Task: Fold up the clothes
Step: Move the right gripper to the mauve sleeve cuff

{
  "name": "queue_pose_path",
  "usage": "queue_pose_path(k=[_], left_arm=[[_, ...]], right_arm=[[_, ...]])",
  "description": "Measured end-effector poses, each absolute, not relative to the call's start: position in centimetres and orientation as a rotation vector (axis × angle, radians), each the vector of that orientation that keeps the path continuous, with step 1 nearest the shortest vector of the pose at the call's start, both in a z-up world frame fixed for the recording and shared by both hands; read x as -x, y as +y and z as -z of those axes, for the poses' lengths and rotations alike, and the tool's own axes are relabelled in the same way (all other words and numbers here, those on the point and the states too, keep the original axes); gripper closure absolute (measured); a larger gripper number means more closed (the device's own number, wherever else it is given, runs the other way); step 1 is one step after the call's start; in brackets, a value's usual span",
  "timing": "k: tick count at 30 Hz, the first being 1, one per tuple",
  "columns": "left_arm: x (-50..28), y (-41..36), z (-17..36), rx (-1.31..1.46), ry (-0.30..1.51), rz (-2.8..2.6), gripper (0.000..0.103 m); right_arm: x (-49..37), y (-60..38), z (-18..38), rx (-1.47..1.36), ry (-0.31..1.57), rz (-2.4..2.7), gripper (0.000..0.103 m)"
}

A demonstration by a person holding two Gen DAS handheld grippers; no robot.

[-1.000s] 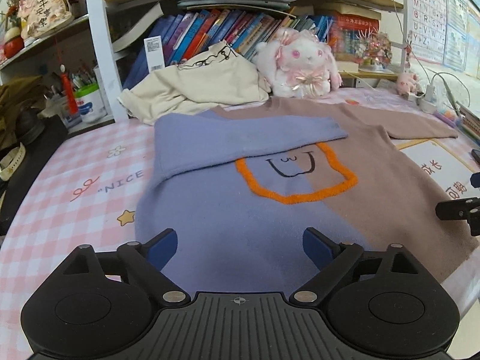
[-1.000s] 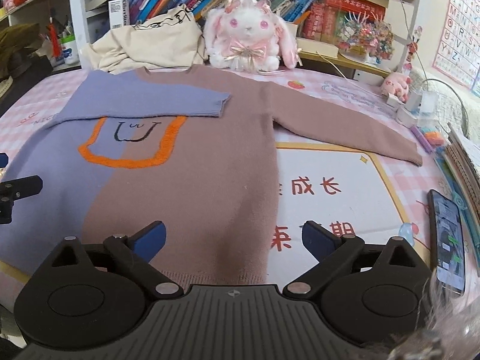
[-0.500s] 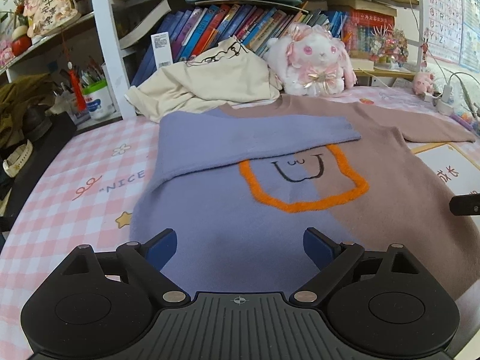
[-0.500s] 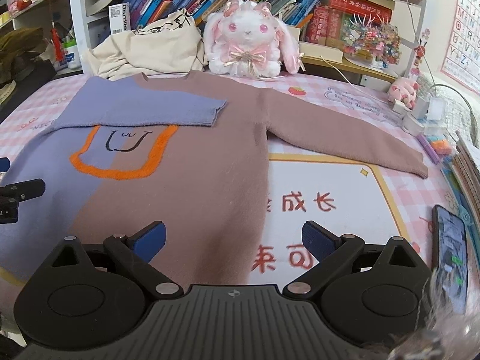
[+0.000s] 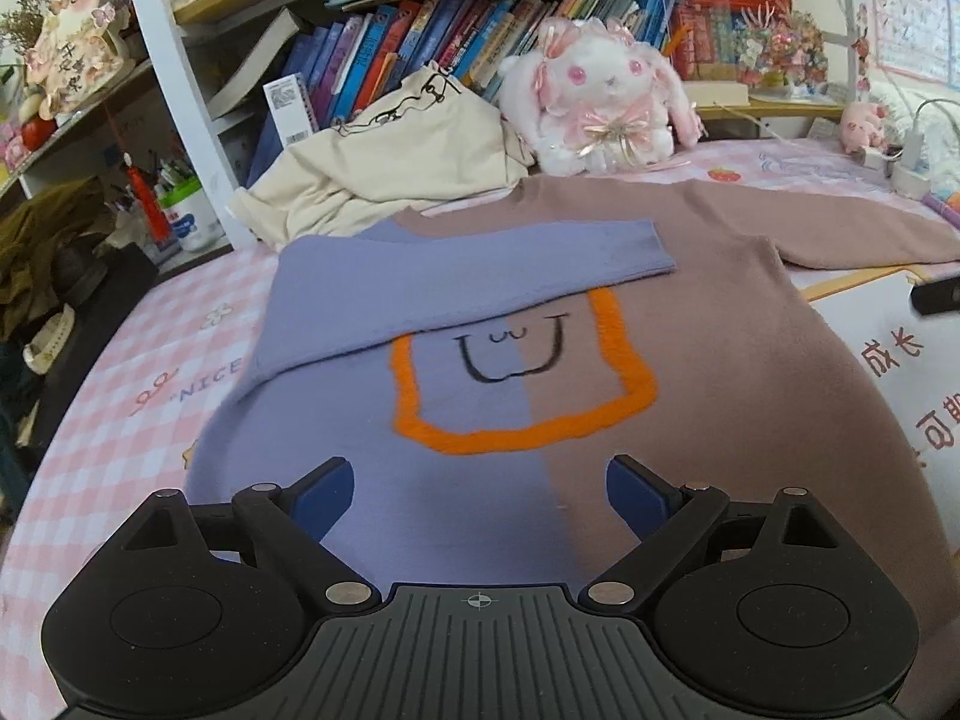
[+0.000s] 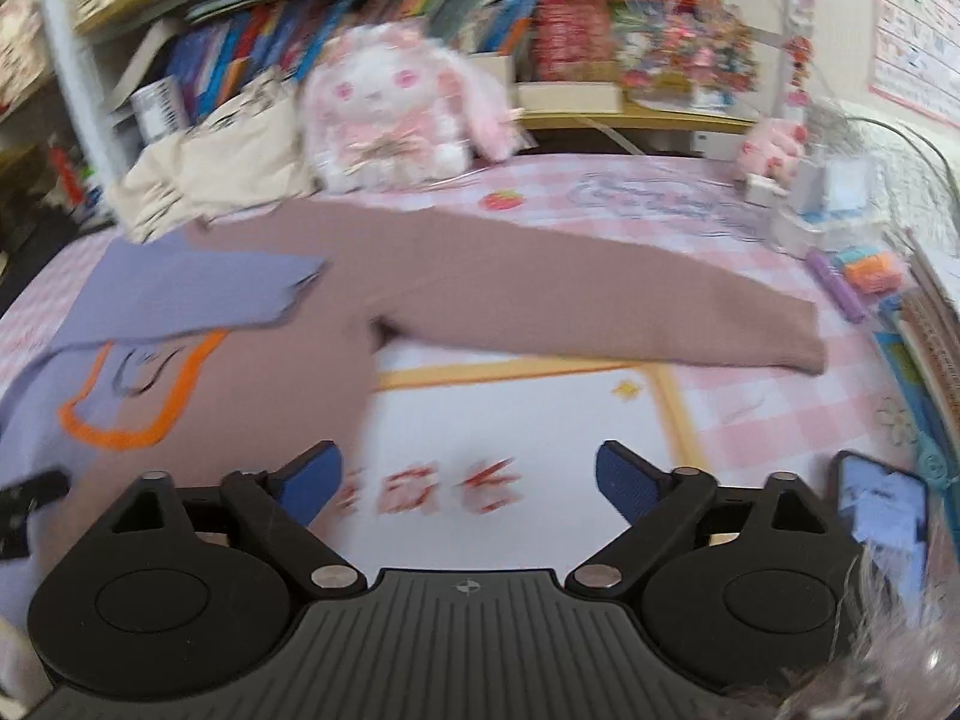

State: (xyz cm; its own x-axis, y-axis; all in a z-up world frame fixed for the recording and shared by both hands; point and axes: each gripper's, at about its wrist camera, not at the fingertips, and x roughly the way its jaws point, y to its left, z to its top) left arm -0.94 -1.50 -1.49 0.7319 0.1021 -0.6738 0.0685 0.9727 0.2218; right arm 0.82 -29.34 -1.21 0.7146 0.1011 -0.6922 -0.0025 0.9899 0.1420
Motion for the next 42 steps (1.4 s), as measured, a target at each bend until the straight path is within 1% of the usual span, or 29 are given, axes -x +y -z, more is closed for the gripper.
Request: queue_pose_path(k=[1,4,9,13,16,23,29,31,32,34,36,37,42], left_arm=[[1.0,-2.0,1.6,-0.241,0.756,-0.036,0.007],[1.1,-3.3,1.8,-0.223,0.772,-0.092,0.006],[1.9,-5.0,1.8,-0.203,0.804,-0.146,0.006],[2.7,-6.5,2.2,-0.211,0.842,-0.164,0.006],[3.1,-7.5,2.3,-0.228,0.860,-0.173,0.006],[3.3,-8.4,2.3,-0.249,0.880,-0.189,0.006],[3.3,-8.5,2.4,-0.260,0.893,-0.207,0.006],[3.2,-8.5,2.4,-0.263,0.898,-0.210,0.006],[3.2,-8.5,2.4,-0.264,0.899,-0.209,0.006],[3.2,-8.4,2.5,-0.267,0.901,-0.207,0.006],[3.2,-8.5,2.4,-0.269,0.898,-0.208,0.006],[3.1,-8.5,2.4,-0.271,0.895,-0.208,0.006],[3.0,-8.4,2.1,-0.263,0.885,-0.210,0.006]], right_arm=[[-1.2,-30.4,1.2,-0.152,0.772,-0.044,0.021],[-2.6,-33.9,1.7,-0.225,0.783,0.008,0.037],[-4.4,-39.7,2.5,-0.326,0.805,0.081,0.041],[-5.7,-43.6,3.1,-0.395,0.807,0.126,0.047],[-6.5,-45.9,3.7,-0.439,0.817,0.174,0.049],[-7.6,-47.6,4.4,-0.474,0.814,0.184,0.057],[-8.7,-47.0,4.5,-0.444,0.803,0.172,0.057],[-8.9,-47.0,4.6,-0.430,0.803,0.179,0.062],[-9.0,-47.0,4.6,-0.424,0.803,0.184,0.069],[-9.1,-47.0,4.7,-0.417,0.800,0.185,0.078],[-9.0,-47.1,4.6,-0.424,0.790,0.169,0.085],[-8.9,-47.1,4.5,-0.427,0.786,0.162,0.086],[-8.8,-47.3,3.7,-0.462,0.742,0.098,0.086]])
